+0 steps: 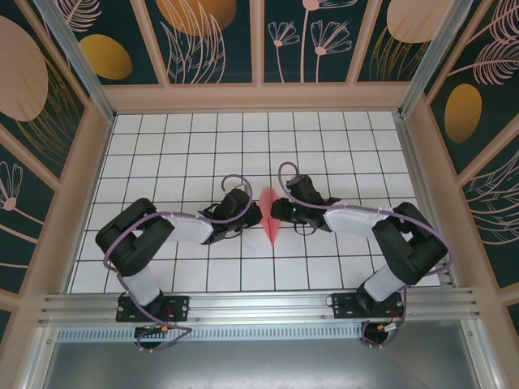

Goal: Fold a paper plane with a square sheet of paper (pick it up from the middle)

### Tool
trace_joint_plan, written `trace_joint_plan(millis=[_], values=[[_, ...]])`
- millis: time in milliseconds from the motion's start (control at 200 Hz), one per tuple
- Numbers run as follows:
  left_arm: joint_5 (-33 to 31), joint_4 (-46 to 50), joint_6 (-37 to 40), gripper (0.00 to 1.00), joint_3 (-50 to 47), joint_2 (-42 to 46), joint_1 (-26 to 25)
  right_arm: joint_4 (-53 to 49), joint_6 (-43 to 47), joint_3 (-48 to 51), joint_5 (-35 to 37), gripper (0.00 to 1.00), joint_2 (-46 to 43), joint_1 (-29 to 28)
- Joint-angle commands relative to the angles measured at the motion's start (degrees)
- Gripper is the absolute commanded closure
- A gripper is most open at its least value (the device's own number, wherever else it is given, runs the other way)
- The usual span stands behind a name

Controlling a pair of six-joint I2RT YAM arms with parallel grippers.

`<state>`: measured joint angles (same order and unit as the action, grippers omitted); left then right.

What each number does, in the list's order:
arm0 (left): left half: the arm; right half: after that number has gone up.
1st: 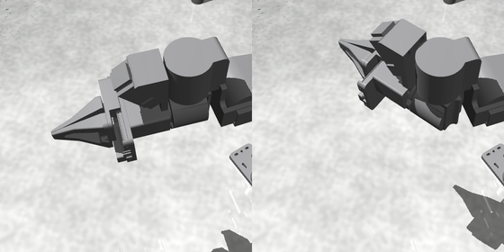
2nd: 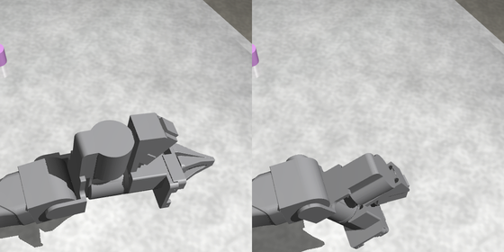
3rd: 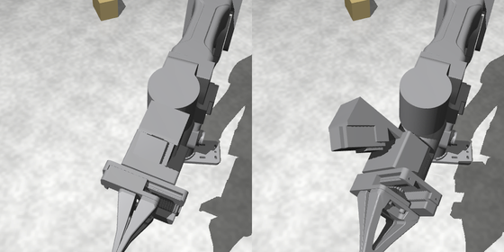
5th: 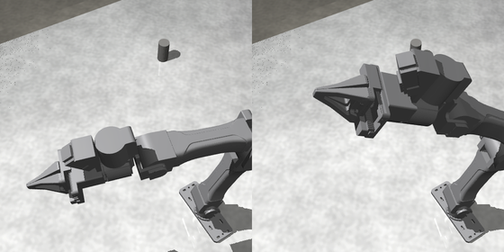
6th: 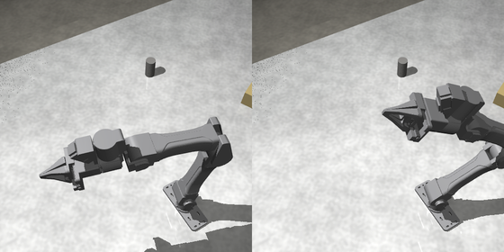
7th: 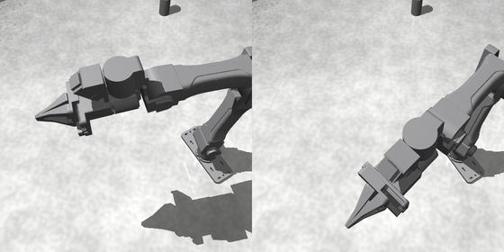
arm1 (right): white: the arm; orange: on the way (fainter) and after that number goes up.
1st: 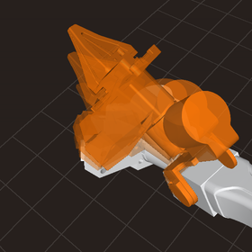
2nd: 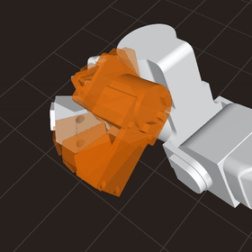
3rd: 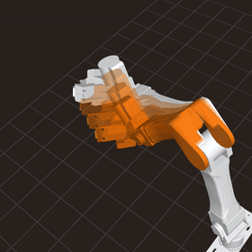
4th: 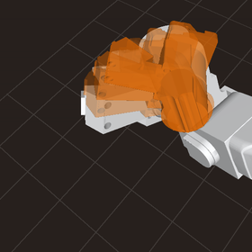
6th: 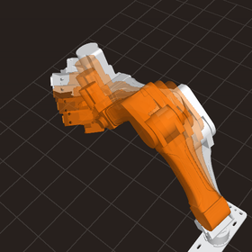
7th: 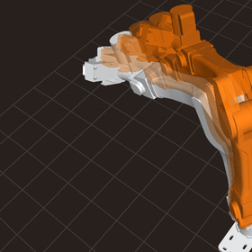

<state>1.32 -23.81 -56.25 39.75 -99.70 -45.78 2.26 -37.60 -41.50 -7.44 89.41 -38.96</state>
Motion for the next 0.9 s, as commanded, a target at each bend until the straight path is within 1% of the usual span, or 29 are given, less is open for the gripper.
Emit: trace_joint_plan(millis=[0,170,250,390,450,595,696,736,796,896], values=[[-0.83,-0.66,-0.18,1.0,-0.22,1.16,-0.31,-2.15,-0.63,-1.64,1.7,0.59,-0.54,0.55],[-1.14,0.08,0.05,1.0,0.05,1.15,-0.33,-1.99,-0.97,-2.09,0.42,0.55,0.75,1.8],[-1.32,0.64,0.09,1.0,0.16,1.1,-0.32,-2.42,-1.84,-1.85,1.2,0.52,0.72,2.72],[-2.03,1.31,-0.01,1.0,0.31,1.16,-0.32,-2.25,-2.07,-1.4,1.08,0.5,0.74,4.11],[-1.6,1.01,0.07,1.0,0.38,1.16,-0.32,-1.13,-1.24,-1.46,-0.88,0.5,1.14,4.28],[-1.23,0.61,0.17,1.0,0.54,1.17,-0.36,2.43,1.98,-1.85,-9.23,0.51,2.2,4.33],[-1.1,0.64,0.33,1.0,0.59,1.1,-0.36,3.79,2.2,-1.55,-10.98,0.52,1.93,4.51],[-1.06,0.61,0.31,1.0,0.59,1.11,-0.31,3.74,2.1,-1.65,-11.1,0.54,2.16,4.58],[-1.12,0.73,0.26,1.0,0.68,1.16,-0.35,3.61,1.92,-1.83,-11.03,0.61,2.65,4.83],[-1.26,0.83,0.09,1.0,0.68,1.15,-0.28,2.44,1.42,-1.99,-9.53,0.82,3.69,5.4]])
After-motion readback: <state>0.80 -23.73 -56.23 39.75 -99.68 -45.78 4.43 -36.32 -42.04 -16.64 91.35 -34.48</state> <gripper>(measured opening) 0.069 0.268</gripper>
